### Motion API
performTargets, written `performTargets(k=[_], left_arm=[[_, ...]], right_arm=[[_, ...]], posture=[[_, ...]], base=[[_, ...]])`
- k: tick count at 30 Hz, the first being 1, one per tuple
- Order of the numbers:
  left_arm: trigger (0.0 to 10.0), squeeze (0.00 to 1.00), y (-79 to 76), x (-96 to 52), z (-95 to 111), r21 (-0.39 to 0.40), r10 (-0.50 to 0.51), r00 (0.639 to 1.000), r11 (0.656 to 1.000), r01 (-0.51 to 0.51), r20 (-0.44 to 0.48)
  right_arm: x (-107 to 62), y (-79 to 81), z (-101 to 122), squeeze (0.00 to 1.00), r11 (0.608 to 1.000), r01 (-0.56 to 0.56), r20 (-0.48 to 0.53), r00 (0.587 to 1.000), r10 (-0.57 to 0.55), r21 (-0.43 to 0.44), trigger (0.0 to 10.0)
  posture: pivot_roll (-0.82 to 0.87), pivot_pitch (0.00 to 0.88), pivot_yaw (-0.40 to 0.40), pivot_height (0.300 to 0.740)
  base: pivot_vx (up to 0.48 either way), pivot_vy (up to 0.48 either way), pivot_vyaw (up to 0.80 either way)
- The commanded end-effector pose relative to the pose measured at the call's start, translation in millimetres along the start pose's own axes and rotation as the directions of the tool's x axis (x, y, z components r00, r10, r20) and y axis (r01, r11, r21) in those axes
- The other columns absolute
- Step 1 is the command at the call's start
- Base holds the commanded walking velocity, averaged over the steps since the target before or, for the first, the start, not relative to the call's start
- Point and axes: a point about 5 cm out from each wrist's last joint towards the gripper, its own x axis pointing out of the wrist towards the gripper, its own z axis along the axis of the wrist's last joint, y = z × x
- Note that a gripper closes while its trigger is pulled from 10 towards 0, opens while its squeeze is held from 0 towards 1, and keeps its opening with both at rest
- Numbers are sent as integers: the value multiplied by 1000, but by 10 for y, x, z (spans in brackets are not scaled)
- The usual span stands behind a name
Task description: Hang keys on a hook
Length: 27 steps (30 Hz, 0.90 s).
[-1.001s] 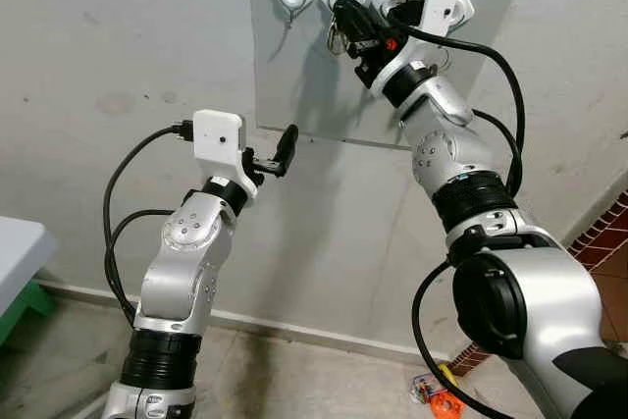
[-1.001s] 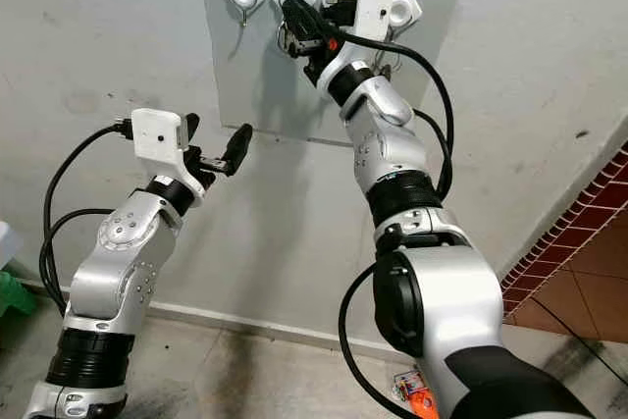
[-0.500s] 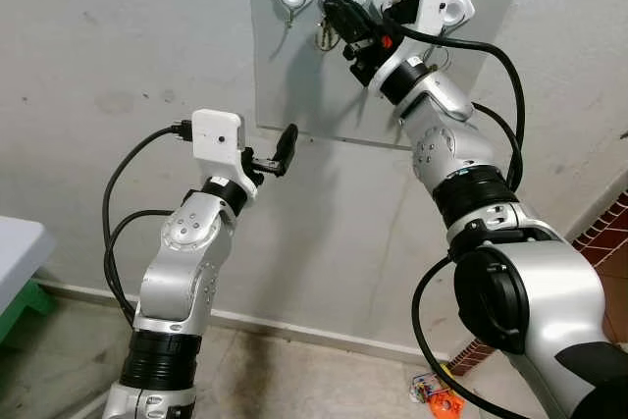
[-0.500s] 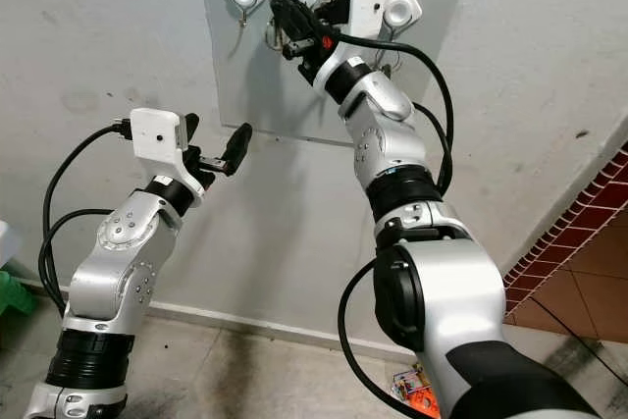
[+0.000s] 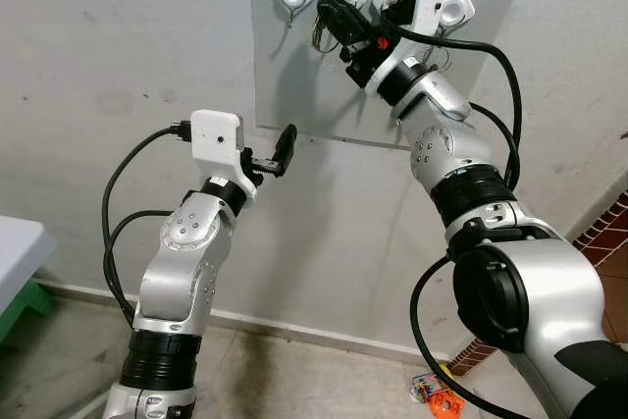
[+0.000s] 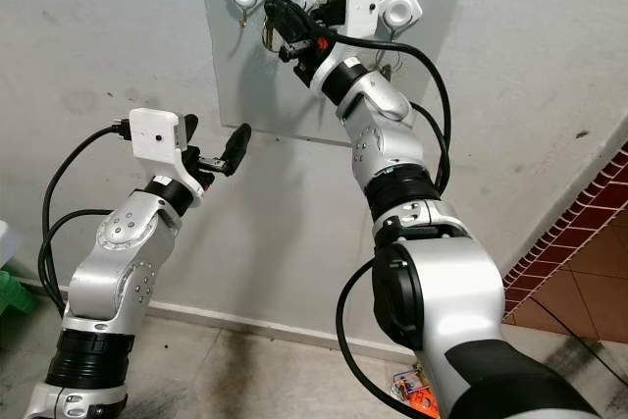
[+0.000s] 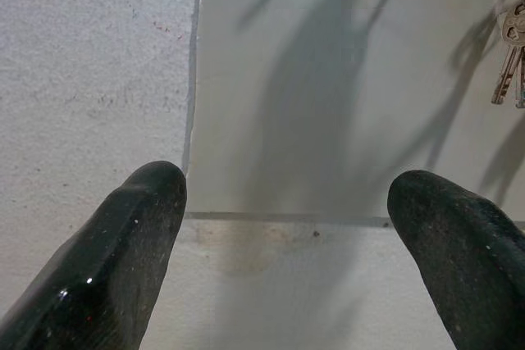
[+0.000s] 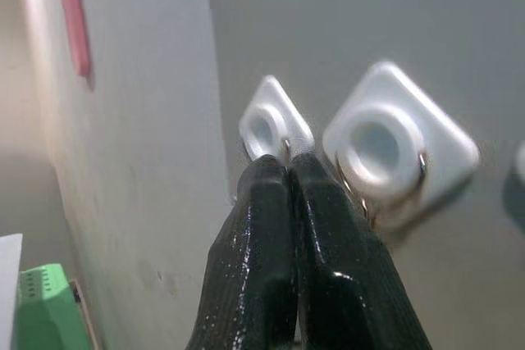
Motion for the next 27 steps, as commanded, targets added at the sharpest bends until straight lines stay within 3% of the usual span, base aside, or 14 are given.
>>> performTargets(k=[1,17,23,24,25,26,27], left_arm=[[10000,0,3,-20,30,-5,8,1000,1000,-8,9],[10000,0,24,-28,27,-16,18,1000,1000,-18,4],[10000,0,27,-26,26,-18,19,1000,1000,-19,3],[10000,0,26,-25,26,-19,19,1000,1000,-19,3],[10000,0,25,-25,27,-19,19,1000,1000,-19,3],[10000,0,25,-25,28,-20,19,1000,1000,-19,4],[10000,0,24,-26,28,-21,20,1000,1000,-20,4]], right_arm=[[-4,-39,21,0,1000,27,-7,1000,-27,8,10000],[-163,-177,-271,0,988,149,-214,965,-153,-35,10000],[-188,-200,-301,0,984,179,-226,958,-179,-21,10000],[-188,-202,-297,541,984,180,-223,958,-179,-17,10000],[-188,-203,-294,541,984,180,-222,959,-179,-14,10000],[-187,-203,-289,1000,984,179,-217,960,-176,-6,10000],[-184,-202,-283,1000,984,179,-212,962,-174,3,10000]], posture=[[28,0,-46,740],[22,0,-42,740],[21,0,-41,740],[22,0,-41,740],[22,0,-41,740],[22,0,-42,740],[22,0,-42,740]], base=[[0,0,0],[0,0,0],[0,0,0],[0,0,0],[0,0,0],[0,0,0],[0,0,0]])
